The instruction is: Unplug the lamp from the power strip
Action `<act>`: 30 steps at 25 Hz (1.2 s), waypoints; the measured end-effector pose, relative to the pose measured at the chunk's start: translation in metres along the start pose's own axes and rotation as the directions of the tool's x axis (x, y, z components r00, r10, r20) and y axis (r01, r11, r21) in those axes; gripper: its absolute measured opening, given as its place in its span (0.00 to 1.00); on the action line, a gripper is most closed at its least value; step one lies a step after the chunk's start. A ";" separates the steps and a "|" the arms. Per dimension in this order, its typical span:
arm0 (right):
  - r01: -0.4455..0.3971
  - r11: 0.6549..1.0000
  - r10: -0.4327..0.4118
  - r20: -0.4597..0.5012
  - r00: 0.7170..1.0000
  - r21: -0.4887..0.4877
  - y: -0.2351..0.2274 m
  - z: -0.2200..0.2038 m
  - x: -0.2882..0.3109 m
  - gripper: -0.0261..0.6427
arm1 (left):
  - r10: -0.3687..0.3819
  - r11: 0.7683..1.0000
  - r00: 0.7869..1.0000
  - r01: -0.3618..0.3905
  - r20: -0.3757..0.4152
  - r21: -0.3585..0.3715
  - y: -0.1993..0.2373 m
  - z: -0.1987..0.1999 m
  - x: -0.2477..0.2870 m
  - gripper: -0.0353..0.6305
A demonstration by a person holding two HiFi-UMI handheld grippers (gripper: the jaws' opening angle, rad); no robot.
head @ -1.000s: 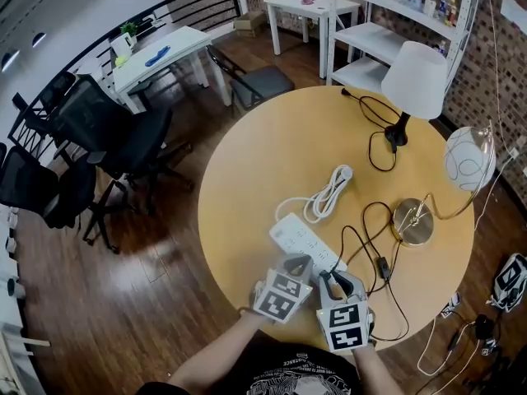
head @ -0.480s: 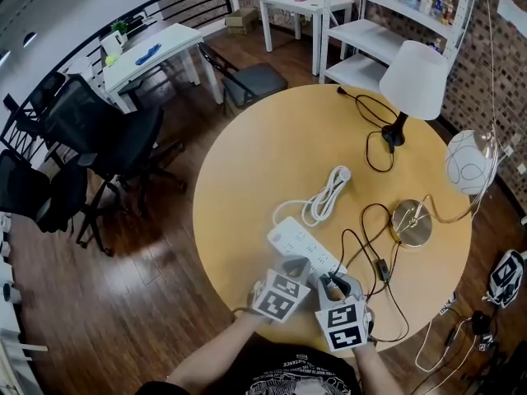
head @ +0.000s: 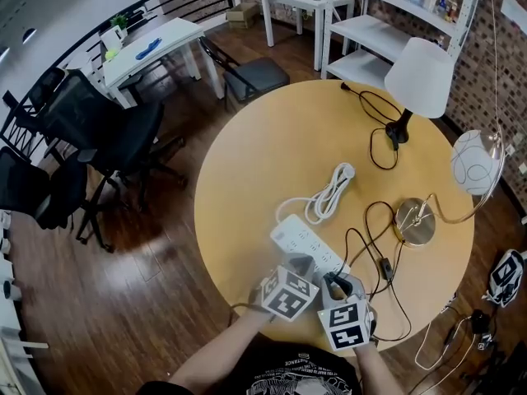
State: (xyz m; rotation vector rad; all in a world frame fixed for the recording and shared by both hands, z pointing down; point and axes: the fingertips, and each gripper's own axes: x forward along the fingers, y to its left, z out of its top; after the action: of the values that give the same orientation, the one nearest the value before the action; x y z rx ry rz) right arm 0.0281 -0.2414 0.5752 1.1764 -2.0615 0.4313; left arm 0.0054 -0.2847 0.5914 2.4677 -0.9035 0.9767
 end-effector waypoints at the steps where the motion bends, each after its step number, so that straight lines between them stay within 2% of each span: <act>1: 0.004 1.000 -0.004 -0.001 1.000 -0.002 0.000 0.000 -0.001 0.12 | -0.005 1.000 1.000 0.005 -0.006 -0.002 0.000 0.000 0.000 0.06; 7: 0.002 1.000 -0.002 0.003 1.000 0.003 0.000 0.002 -0.002 0.11 | 0.003 1.000 1.000 -0.002 -0.024 0.012 -0.001 -0.001 0.002 0.06; 11: 0.003 0.999 -0.007 0.108 0.994 0.034 -0.004 0.038 -0.020 0.11 | 0.009 1.000 1.000 -0.009 -0.019 0.022 -0.001 0.000 0.001 0.06; 17: 0.039 0.997 -0.049 0.165 0.985 0.062 -0.015 0.060 -0.051 0.11 | 0.000 1.000 1.000 0.000 -0.019 0.012 -0.001 -0.001 0.000 0.06; 24: 0.054 0.995 -0.067 0.168 0.984 0.082 -0.018 0.052 -0.060 0.11 | 0.017 1.000 1.000 -0.017 -0.024 0.005 0.000 -0.001 0.000 0.06; 30: 0.067 0.990 -0.084 0.135 0.987 0.123 -0.026 0.021 -0.061 0.11 | 0.045 0.999 0.999 -0.045 0.004 -0.013 0.001 -0.001 0.000 0.06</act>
State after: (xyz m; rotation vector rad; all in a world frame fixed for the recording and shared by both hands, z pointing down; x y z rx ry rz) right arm 0.0611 -0.2302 0.5153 1.3857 -2.1261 0.4503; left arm 0.0038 -0.2851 0.5917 2.4496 -0.9672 0.9781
